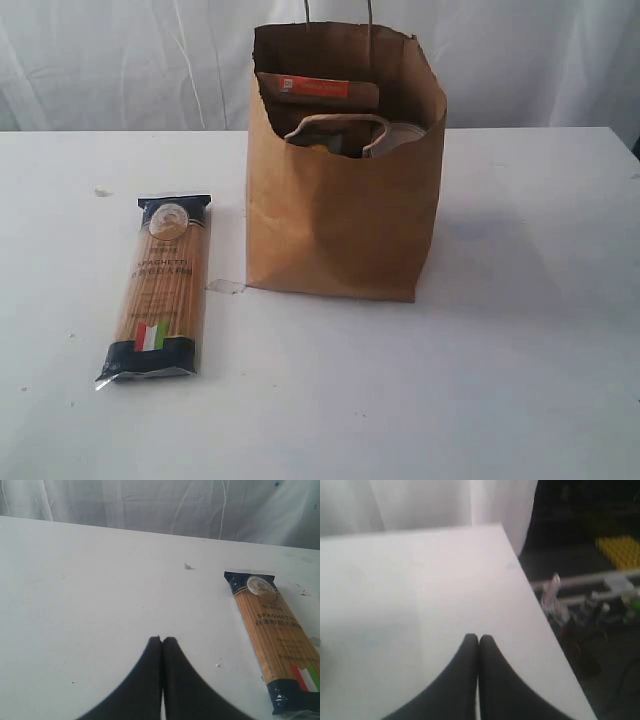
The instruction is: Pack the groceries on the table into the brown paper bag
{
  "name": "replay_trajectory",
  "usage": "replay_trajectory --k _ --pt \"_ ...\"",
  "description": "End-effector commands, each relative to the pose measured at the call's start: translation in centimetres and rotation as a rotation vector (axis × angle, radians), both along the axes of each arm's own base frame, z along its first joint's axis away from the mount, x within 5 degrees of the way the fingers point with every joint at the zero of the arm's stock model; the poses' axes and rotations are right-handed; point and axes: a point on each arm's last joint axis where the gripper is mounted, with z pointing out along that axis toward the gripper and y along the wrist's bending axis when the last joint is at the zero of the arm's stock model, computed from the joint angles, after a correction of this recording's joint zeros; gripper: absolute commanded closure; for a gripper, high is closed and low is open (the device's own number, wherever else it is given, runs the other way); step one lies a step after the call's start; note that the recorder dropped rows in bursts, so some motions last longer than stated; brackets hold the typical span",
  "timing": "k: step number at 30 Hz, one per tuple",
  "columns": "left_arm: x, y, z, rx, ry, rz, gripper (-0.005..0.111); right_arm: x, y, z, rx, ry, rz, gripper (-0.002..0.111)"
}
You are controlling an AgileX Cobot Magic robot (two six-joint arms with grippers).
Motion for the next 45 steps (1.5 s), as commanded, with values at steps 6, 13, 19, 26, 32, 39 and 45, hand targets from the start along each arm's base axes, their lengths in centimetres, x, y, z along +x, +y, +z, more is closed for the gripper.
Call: replay_trajectory --k 6,13,19,26,32,39,45 --pt "0.0 0.0 -0.1 0.004 0.002 0.003 0.107 -11.5 2.3 2.4 -0.055 -0.363 0.097 0.108" --pt "0.0 0.0 -0.1 0.004 0.002 0.003 0.107 -15.2 2.7 2.7 0.025 -0.522 0.142 0.108" --pt "0.0 0.0 -0.1 0.004 0.002 0.003 0.107 -15.8 2.8 2.6 0.018 -0.584 0.149 0.108" --pt "0.0 0.0 -0.2 0.003 0.004 0.004 0.107 -14.5 3.4 -6.2 0.013 -0.778 0.21 0.108" --pt "0.0 0.0 -0.1 0.003 0.001 0.002 0.107 -13.6 2.7 -13.7 0.068 -0.23 0.121 0.108" --pt "0.0 0.0 -0.1 0.003 0.001 0.002 0.107 -13.7 2.7 -13.9 -0.077 -0.188 0.165 0.108" --pt "0.0 0.0 -0.1 0.002 0.001 0.003 0.107 -13.7 2.6 -13.9 -0.073 -0.192 0.147 0.108"
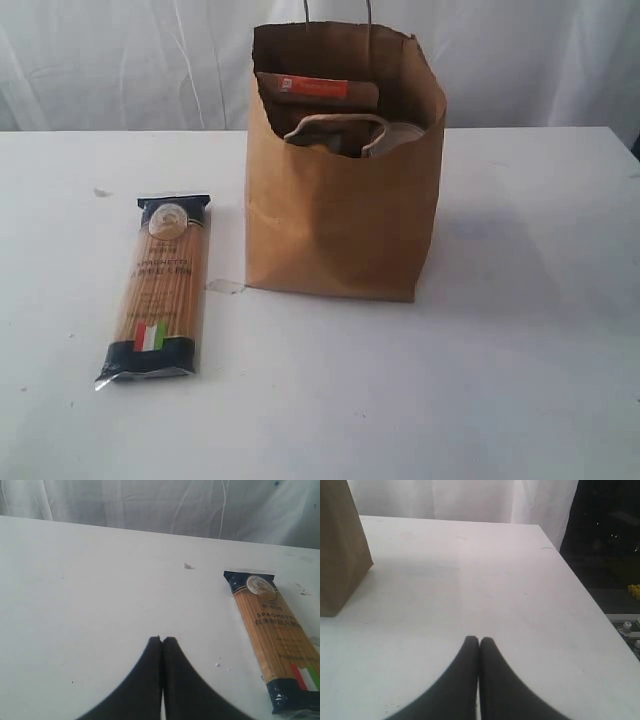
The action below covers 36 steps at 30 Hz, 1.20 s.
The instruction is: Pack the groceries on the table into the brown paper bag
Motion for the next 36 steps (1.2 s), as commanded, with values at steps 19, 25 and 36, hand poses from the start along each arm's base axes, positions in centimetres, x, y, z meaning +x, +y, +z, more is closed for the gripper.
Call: replay_trajectory --k 19,25,36 --pt "0.0 0.0 -0.1 0.0 -0.001 0.002 0.107 0.0 -0.2 0.1 -0.011 -0.018 -0.029 0.108" --pt "0.1 -0.2 0.4 -0.003 -0.055 -0.022 0.107 0.0 -0.2 0.1 -0.011 -0.018 -0.029 0.108" --pt "-1.6 -2.5 6.9 0.264 -0.757 -0.241 0.107 0.0 -0.2 0.1 -0.011 -0.018 -0.029 0.108"
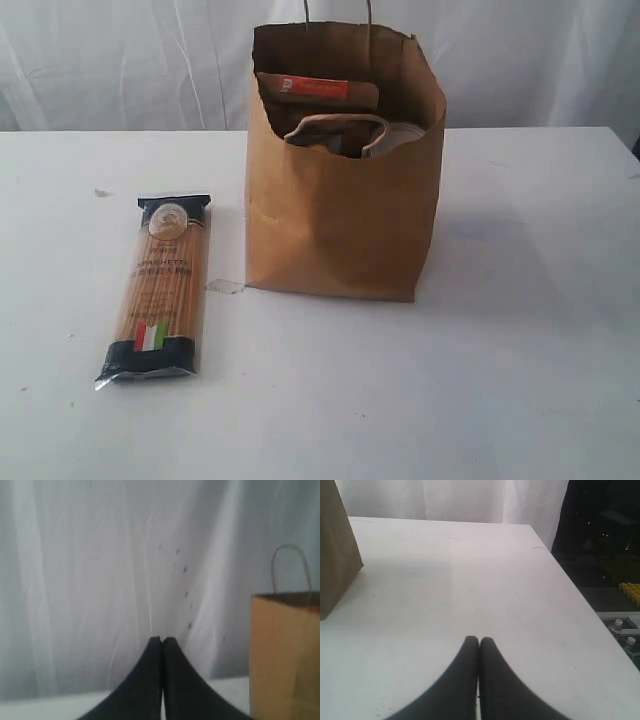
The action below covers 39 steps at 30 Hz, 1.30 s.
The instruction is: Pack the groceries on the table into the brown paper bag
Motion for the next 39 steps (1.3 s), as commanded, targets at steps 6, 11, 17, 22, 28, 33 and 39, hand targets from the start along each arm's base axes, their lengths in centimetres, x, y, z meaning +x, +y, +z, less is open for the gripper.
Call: replay_trajectory --k 6,11,17,22,28,33,39 --pt "-2.6 0.3 8.7 0.155 -0.403 0.123 0.107 0.0 0.0 0.1 -0.008 -0.016 0.0 0.108" --pt "0.6 0.4 11.9 0.224 -0.179 0.156 0.107 0.0 0.0 0.1 -0.008 -0.016 0.0 0.108" --pt "10.1 0.6 6.1 0.388 0.481 0.146 0.107 0.0 0.0 0.1 -0.008 -0.016 0.0 0.108" --pt "15.9 -0.1 1.6 0.356 0.615 0.067 0.107 0.0 0.0 0.1 -0.008 -0.014 0.0 0.108" --pt "18.5 -0.2 -1.3 0.19 0.812 0.061 0.107 0.0 0.0 0.1 -0.008 -0.014 0.0 0.108" --pt "20.1 -0.1 -0.1 0.158 1.177 0.169 0.107 0.0 0.0 0.1 -0.008 -0.014 0.0 0.108" --pt "20.8 -4.8 3.8 0.425 1.374 -0.1 0.107 0.0 0.0 0.1 -0.008 -0.014 0.0 0.108"
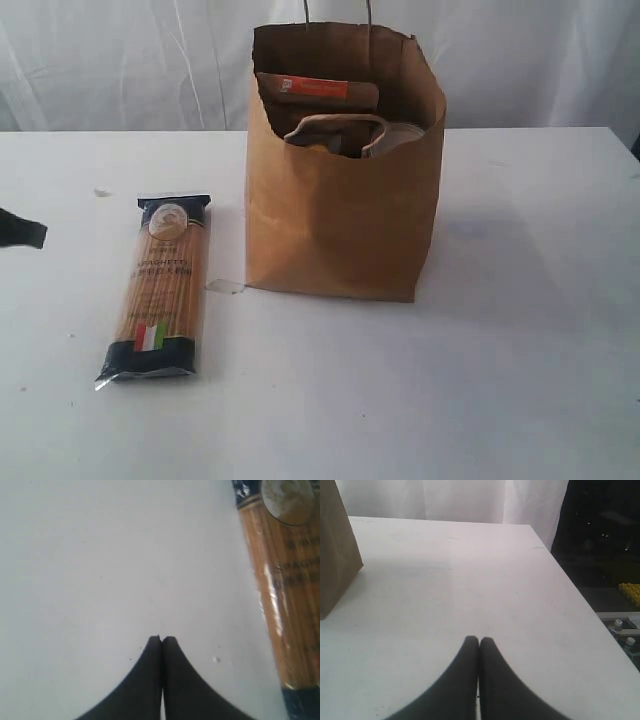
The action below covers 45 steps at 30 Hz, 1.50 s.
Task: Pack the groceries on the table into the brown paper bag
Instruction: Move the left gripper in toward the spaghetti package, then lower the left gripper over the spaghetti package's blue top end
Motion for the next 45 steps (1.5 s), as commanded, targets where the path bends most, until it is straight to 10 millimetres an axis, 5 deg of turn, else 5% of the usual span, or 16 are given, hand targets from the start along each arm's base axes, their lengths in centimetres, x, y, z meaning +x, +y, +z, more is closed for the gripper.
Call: replay_trajectory --k 1,4,11,16,20,37,45 --pt "-0.6 -4.3 1.8 -0.052 0.21 -0.275 0.107 0.0 0.0 0.1 -0.007 -0.014 -0.001 0.108" --pt "-0.5 -6.9 1.8 -0.113 0.245 -0.445 0.107 0.0 0.0 0.1 -0.007 -0.014 -0.001 0.108" --pt "2.5 -8.1 -0.7 -0.162 0.197 -0.367 0.101 0.0 0.0 0.1 -0.007 -0.014 -0.001 0.108" --pt "3.5 -8.3 -2.6 -0.126 0.215 -0.388 0.061 0.0 0.0 0.1 -0.007 -0.014 -0.001 0.108" --pt "4.2 -8.4 -3.0 -0.123 0.175 -0.379 0.003 0.0 0.0 0.1 -0.007 -0.014 -0.001 0.108" --pt "5.2 -8.5 -2.5 -0.231 0.071 -0.243 0.002 0.0 0.0 0.1 -0.021 -0.013 0.003 0.108" --pt "8.5 -9.6 -1.8 -0.239 0.043 -0.252 0.002 0.0 0.0 0.1 -0.021 -0.013 0.003 0.108"
